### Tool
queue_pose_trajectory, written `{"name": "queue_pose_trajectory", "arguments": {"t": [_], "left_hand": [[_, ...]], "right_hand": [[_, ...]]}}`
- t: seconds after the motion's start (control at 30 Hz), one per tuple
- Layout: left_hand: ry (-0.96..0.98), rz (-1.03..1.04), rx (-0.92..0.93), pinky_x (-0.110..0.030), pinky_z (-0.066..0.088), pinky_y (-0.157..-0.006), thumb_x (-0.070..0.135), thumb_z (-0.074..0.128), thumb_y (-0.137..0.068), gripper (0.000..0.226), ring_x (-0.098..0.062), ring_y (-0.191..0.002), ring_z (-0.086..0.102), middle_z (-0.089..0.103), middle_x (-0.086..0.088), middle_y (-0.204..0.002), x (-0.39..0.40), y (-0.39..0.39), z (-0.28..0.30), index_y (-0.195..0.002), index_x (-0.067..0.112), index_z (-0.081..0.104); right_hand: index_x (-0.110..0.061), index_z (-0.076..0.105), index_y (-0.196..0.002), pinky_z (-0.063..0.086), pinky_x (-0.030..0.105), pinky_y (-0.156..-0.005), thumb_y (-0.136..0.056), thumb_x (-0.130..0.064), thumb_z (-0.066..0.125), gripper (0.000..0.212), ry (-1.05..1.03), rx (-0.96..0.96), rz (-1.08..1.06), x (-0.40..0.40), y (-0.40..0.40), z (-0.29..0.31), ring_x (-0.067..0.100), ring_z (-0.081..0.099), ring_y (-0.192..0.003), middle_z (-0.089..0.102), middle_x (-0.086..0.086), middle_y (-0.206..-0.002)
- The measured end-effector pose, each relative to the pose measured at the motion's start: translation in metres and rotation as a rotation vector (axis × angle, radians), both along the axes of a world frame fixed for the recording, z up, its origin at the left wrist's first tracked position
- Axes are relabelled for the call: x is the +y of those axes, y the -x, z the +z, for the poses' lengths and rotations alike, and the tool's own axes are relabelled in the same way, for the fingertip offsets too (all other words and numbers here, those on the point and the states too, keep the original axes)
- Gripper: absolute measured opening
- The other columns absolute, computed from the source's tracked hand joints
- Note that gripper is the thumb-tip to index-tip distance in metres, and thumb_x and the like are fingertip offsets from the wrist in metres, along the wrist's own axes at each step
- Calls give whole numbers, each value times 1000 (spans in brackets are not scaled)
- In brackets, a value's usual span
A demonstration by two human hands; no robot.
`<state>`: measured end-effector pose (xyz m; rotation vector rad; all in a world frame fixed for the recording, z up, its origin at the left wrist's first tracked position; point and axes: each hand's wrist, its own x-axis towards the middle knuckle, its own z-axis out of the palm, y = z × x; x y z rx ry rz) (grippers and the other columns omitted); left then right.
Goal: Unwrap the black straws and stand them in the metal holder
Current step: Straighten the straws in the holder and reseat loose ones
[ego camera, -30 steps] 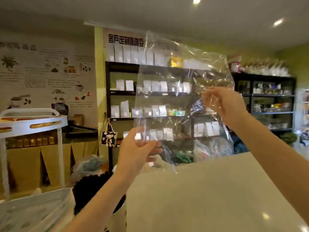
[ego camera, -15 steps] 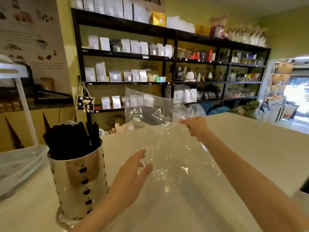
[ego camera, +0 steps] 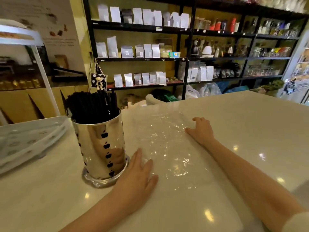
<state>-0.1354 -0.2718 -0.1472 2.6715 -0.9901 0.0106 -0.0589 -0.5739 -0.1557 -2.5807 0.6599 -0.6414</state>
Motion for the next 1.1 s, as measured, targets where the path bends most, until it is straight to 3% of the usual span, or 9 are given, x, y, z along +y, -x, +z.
{"name": "queue_pose_trajectory", "arguments": {"t": [0.13, 0.27, 0.37, 0.47, 0.57, 0.77, 0.9, 1.0, 1.1], "left_hand": [[-39, -44, -36, -23, -9, -105, 53, 11, -85, 66, -19, -141, -14, -17, -8, -153, 1, -1, -2, -139, 17, 21], [14, -49, 36, -27, 3, -113, 47, 23, -92, 57, -13, -142, -6, -13, 4, -154, 0, -7, 7, -142, 23, 12], [136, -139, 30, -23, 14, -113, 48, 30, -91, 56, -4, -140, 3, -10, 18, -152, 4, -19, 30, -141, 37, 9], [308, -222, -1, 0, 10, -102, 45, 35, -90, 51, 17, -128, 6, 0, 30, -146, 11, -26, 65, -136, 48, 14], [445, -260, -138, -9, 19, -105, 45, 42, -87, 47, 24, -124, 11, 15, 39, -137, 17, -18, 103, -125, 60, 19], [708, -134, -498, -4, 29, -98, 43, 52, -78, 47, 16, -119, 33, 41, 24, -127, 60, -26, 167, -123, 36, 44], [768, 134, -225, -16, 33, -93, 52, 66, -66, 75, 2, -117, 37, 38, 21, -128, 93, -53, 164, -131, 36, 33], [704, 299, 194, -32, 34, -103, 58, 67, -56, 92, -11, -125, 37, 37, 16, -136, 105, -75, 145, -135, 34, 27], [714, 214, 394, -25, 44, -90, 54, 64, -64, 46, -8, -112, 52, 55, 19, -113, 108, -86, 132, -106, 45, 47]], "right_hand": [[-20, 64, -107, 30, 40, -94, -87, -33, 47, 29, 295, 128, 11, 3, -2, 1, 27, 43, -116, 60, 6, -120], [-20, 66, -105, 30, 40, -92, -91, -31, 47, 25, 265, 13, 92, 23, -6, 23, 25, 45, -114, 63, 5, -116], [-16, 65, -109, 35, 37, -93, -90, -29, 53, 26, 146, -174, 286, 58, -9, 58, 24, 50, -113, 64, 4, -117], [-16, 62, -113, 39, 27, -87, -90, -26, 54, 27, -16, -312, 503, 102, -5, 94, 16, 55, -106, 65, 2, -114], [-15, 58, -118, 46, 28, -88, -91, -20, 51, 28, -297, -377, 726, 144, 3, 128, 14, 59, -103, 66, 1, -108], [-27, 52, -125, 44, 34, -96, -82, -44, 58, 46, -673, -90, 952, 180, 1, 163, 15, 53, -115, 59, -4, -123], [-27, 40, -135, 38, 30, -101, -78, -46, 61, 63, -622, 67, 952, 200, -6, 154, 8, 48, -116, 51, -16, -121], [-26, 54, -123, 42, 28, -100, -81, -39, 62, 44, -612, 126, 1024, 208, -10, 146, 2, 58, -103, 62, -16, -110], [-31, 63, -102, 50, 19, -87, -86, -35, 57, 18, -601, 149, 1054, 211, -12, 144, 2, 63, -95, 67, -6, -105]]}}
